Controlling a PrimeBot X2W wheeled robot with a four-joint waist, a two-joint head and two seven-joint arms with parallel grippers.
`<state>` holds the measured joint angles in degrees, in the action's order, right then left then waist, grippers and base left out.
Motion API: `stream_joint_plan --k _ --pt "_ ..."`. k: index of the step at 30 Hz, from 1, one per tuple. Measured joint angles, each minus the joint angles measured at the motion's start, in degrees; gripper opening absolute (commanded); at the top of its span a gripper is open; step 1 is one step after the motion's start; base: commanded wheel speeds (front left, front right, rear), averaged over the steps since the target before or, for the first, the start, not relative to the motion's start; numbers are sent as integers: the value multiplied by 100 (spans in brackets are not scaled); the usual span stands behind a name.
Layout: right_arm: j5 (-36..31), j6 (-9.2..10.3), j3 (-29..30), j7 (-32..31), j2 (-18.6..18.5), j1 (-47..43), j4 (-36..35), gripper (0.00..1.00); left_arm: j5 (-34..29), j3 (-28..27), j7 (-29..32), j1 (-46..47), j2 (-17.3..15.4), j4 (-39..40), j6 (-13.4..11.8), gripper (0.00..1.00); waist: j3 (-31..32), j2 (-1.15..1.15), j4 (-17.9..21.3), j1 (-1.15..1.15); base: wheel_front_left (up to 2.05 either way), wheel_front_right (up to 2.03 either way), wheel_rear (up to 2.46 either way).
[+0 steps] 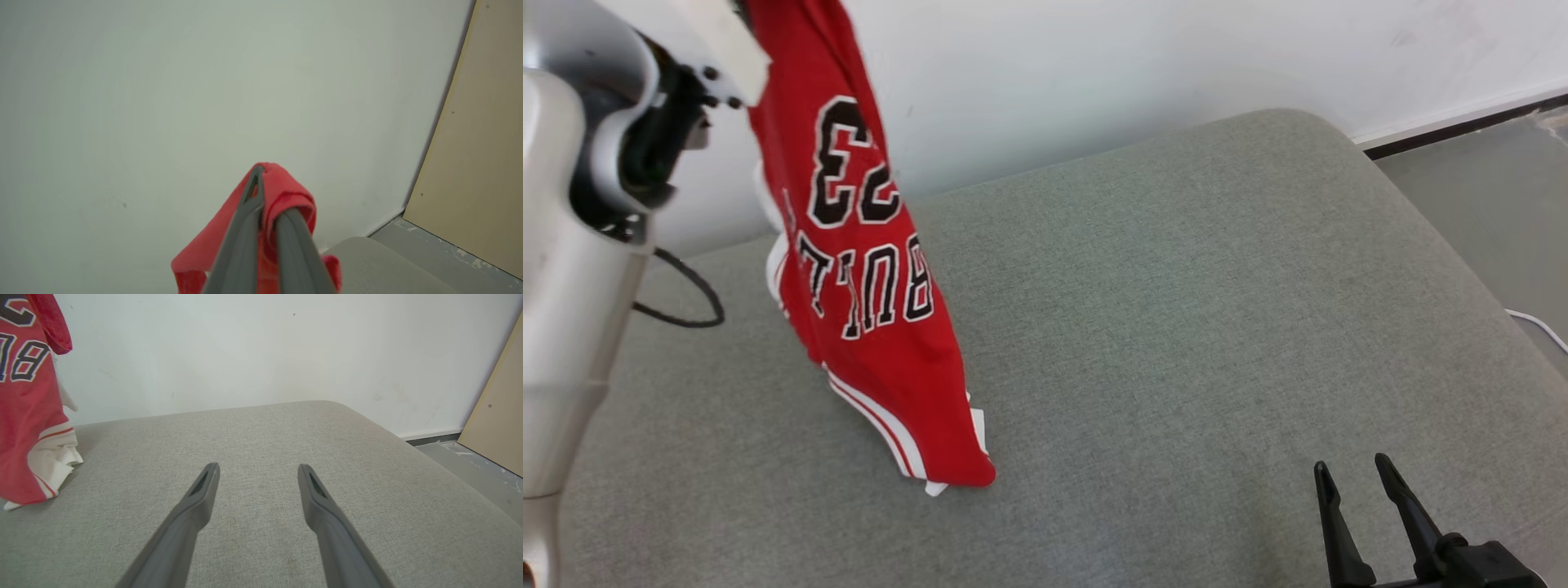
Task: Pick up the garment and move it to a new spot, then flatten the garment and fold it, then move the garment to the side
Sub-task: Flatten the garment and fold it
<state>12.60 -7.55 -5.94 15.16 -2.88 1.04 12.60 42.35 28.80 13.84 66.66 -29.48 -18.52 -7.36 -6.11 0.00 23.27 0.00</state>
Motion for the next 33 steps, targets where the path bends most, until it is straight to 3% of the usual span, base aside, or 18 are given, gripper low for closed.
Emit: stream_joint_plan --k 11,15,23,33 --pt "-7 0 63 0 0 -35 -32 100 344 402 115 -564 637 1082 57 0 -50 0 -97 0 0 0 0" --pt "-7 0 57 0 0 -31 -41 100 367 907 60 -1132 1065 1462 49 0 -112 0 -152 0 0 0 0" --pt "-7 0 45 0 0 -12 -58 100 118 1936 -282 -2349 1596 1763 -7 0 -225 0 -168 0 0 0 0" --pt "-34 0 88 0 0 -13 -10 100 -43 2571 -979 -3880 1516 947 -153 0 -251 0 -318 0 0 0 0"
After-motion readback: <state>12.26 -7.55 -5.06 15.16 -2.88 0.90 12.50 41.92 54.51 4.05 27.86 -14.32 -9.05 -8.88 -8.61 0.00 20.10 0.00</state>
